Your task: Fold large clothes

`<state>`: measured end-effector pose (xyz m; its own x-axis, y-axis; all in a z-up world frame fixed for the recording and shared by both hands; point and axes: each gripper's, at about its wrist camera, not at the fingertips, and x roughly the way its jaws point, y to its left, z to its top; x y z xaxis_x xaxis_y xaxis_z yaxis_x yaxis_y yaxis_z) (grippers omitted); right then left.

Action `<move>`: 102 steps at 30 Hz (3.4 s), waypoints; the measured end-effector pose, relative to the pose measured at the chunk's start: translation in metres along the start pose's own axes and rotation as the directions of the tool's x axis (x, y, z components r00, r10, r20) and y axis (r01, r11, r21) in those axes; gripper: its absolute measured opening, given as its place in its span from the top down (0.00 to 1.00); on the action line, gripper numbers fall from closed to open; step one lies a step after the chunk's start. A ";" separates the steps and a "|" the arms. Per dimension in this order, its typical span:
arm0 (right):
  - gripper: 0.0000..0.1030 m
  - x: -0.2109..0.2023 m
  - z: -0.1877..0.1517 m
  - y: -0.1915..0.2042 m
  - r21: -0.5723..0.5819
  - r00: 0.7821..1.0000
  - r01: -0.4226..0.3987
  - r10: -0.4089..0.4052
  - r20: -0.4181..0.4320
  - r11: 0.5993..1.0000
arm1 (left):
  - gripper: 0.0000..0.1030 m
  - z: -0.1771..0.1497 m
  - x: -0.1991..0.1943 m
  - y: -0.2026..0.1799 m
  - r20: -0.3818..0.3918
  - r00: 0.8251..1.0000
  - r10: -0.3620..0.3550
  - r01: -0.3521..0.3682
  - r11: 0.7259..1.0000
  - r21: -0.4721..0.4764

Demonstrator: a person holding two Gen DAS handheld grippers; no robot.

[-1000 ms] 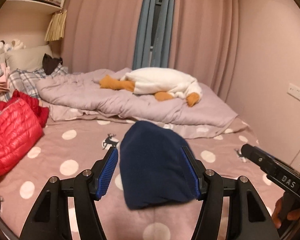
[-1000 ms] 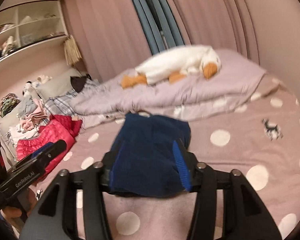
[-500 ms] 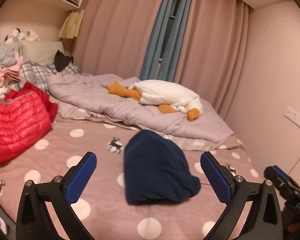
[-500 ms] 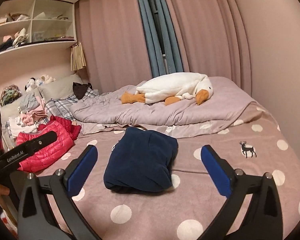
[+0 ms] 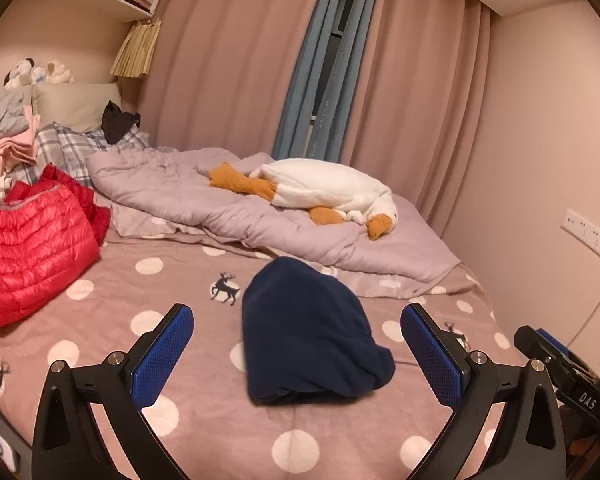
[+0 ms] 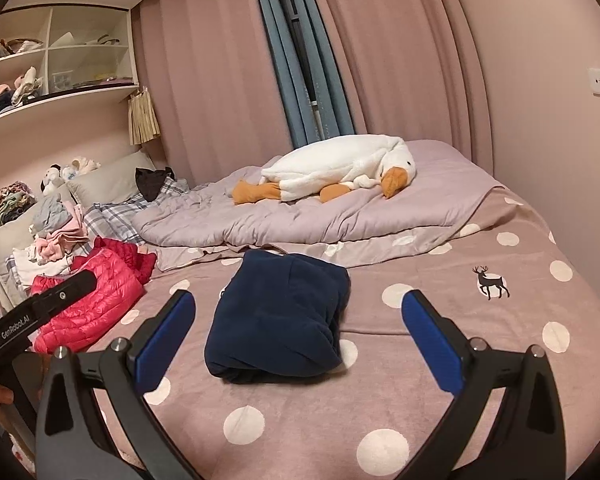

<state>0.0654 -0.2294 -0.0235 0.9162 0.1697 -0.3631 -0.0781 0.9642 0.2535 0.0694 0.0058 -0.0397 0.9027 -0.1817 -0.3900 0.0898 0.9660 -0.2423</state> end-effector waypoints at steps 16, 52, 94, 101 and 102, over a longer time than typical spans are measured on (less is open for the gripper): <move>0.00 0.000 0.001 0.002 -0.005 1.000 0.006 -0.006 -0.004 1.000 | 0.01 0.002 -0.001 0.002 0.005 1.000 0.016 -0.016 1.000 -0.003; 0.00 0.001 -0.001 0.011 -0.053 0.998 0.066 -0.066 -0.015 0.996 | 0.01 0.002 0.004 -0.004 -0.030 0.995 0.091 -0.089 0.994 0.057; 0.00 0.001 0.000 0.007 -0.046 0.993 0.120 -0.120 -0.012 0.992 | 0.01 -0.001 0.007 -0.003 -0.056 0.995 0.080 -0.076 0.995 0.069; 0.00 0.001 -0.001 0.008 -0.046 0.993 0.119 -0.120 -0.013 0.992 | 0.01 -0.002 0.007 -0.002 -0.056 0.995 0.078 -0.074 0.995 0.072; 0.00 0.002 -0.001 0.008 -0.045 0.993 0.119 -0.120 -0.013 0.992 | 0.01 -0.002 0.007 -0.003 -0.057 0.995 0.079 -0.075 0.995 0.073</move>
<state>0.0658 -0.2215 -0.0231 0.9138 0.0558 -0.4023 0.0136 0.9858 0.1675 0.0745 0.0016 -0.0430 0.8817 -0.1148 -0.4577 0.0523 0.9878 -0.1469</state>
